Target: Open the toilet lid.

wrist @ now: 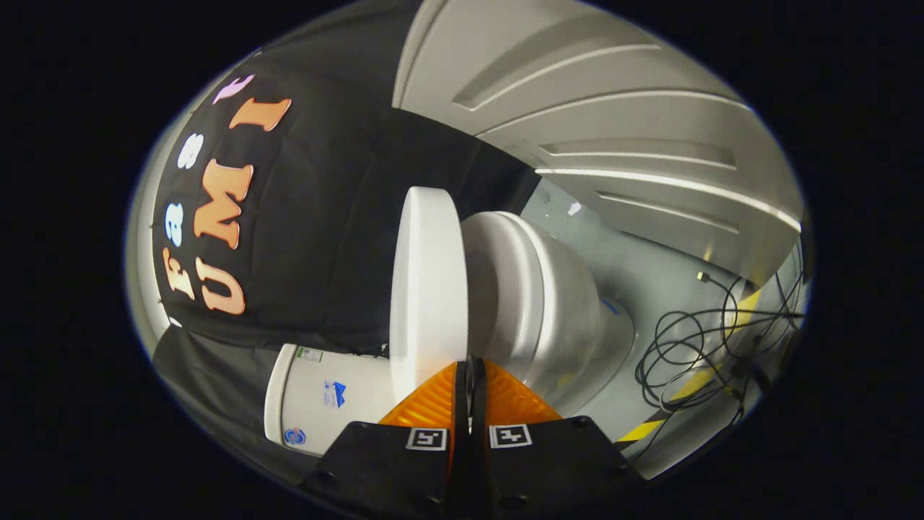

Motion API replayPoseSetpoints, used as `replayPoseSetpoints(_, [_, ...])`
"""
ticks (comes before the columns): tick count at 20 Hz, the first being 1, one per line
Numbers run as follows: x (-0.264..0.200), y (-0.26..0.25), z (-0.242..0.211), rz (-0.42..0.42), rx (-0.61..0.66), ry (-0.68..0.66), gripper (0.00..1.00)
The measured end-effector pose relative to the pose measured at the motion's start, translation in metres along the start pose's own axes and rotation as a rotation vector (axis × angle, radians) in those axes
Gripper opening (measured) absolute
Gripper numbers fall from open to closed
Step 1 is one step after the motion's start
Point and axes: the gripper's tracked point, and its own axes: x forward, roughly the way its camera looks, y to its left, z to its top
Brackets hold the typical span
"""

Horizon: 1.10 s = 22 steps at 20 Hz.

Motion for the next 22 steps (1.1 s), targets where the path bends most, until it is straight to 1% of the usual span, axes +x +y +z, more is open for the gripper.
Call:
replayPoseSetpoints(3, [0.001,0.021,0.012,-0.005,-0.084,-0.054,0.08])
replayPoseSetpoints(8, [-0.005,0.045,0.014,-0.048,-0.231,-0.092,0.08])
replayPoseSetpoints(10, [-0.008,0.060,0.012,-0.052,-0.295,-0.106,0.08])
replayPoseSetpoints(13, [-0.012,0.081,0.011,-0.083,-0.405,-0.146,0.08])
replayPoseSetpoints(15, [-0.016,0.095,0.008,-0.113,-0.502,-0.169,0.08])
replayPoseSetpoints(18, [-0.021,0.121,0.002,-0.115,-0.616,-0.204,0.08])
replayPoseSetpoints(19, [-0.023,0.127,-0.001,-0.115,-0.614,-0.205,0.08])
replayPoseSetpoints(20, [-0.025,0.138,-0.004,-0.095,-0.587,-0.211,0.08])
replayPoseSetpoints(21, [-0.028,0.149,-0.007,-0.069,-0.578,-0.215,0.08])
replayPoseSetpoints(22, [-0.028,0.155,-0.007,-0.059,-0.586,-0.225,0.08])
